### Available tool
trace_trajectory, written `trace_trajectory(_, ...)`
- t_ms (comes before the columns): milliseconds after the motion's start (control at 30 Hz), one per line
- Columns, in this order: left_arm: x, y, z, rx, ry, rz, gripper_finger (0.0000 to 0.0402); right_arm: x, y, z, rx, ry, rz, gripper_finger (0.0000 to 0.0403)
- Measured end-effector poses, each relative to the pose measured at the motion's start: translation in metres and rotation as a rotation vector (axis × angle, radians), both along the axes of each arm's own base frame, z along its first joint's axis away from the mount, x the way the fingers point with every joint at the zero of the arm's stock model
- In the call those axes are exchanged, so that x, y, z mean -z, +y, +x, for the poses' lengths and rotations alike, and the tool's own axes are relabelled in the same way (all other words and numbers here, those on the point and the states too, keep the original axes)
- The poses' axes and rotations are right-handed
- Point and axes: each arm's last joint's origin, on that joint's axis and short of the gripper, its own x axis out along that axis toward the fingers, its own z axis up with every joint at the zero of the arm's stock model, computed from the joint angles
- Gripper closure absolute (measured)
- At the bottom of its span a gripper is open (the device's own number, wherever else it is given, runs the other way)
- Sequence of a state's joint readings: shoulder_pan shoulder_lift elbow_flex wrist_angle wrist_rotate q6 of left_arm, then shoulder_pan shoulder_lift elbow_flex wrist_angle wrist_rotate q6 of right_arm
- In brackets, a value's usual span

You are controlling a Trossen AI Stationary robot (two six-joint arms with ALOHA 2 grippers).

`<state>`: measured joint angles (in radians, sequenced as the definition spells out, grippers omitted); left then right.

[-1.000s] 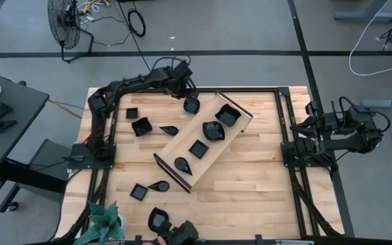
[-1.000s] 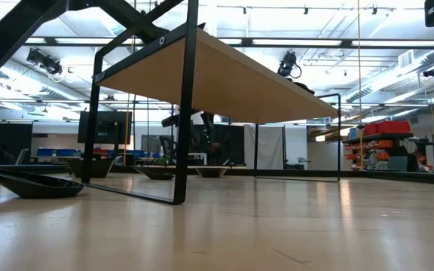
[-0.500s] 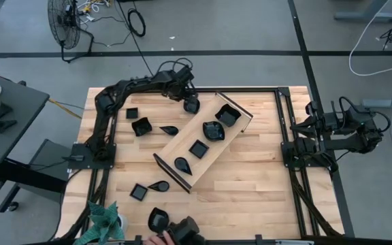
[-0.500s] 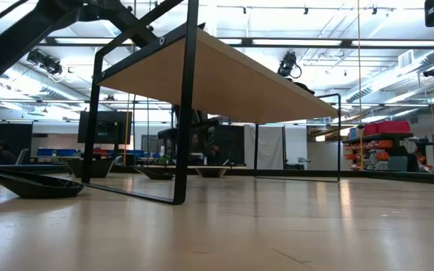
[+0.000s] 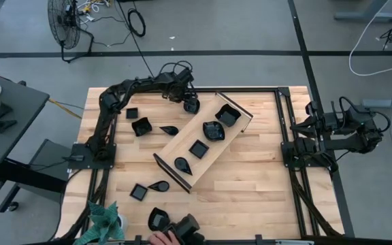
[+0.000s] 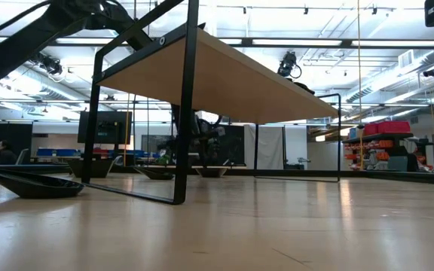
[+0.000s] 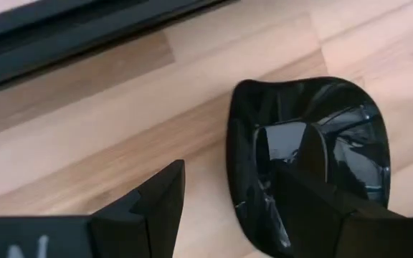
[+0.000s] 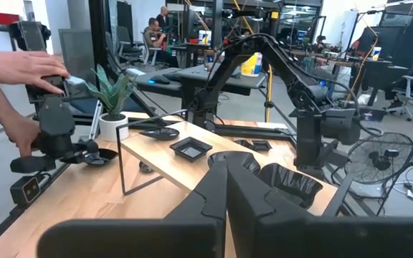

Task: Pick & Place Mini shaped plates
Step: Stack the black leaf shaped bowl on top of the black leaf shaped bowl on the shelf

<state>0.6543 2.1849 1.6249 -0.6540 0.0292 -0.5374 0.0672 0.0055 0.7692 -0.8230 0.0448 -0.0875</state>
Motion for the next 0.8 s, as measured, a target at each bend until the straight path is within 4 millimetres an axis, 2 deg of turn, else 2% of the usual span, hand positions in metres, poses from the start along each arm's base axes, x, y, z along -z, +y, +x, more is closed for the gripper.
trace_trajectory(167, 0.0077, -0.0005, 0.0017, 0.003, -0.001, -0.027, 0.0203, 0.0000, 0.0000, 0.0000, 0.000, 0.000, 0.000, 0.0392)
trace_trajectory(533, 0.0078, -0.0008, 0.0016, -0.014, -0.006, -0.040, 0.0285, 0.0000, 0.0000, 0.0000, 0.000, 0.000, 0.000, 0.0392)
trace_trajectory(800, 0.0078, -0.0010, 0.0017, -0.014, -0.007, -0.041, 0.0328, 0.0000, 0.0000, 0.0000, 0.000, 0.000, 0.000, 0.0392)
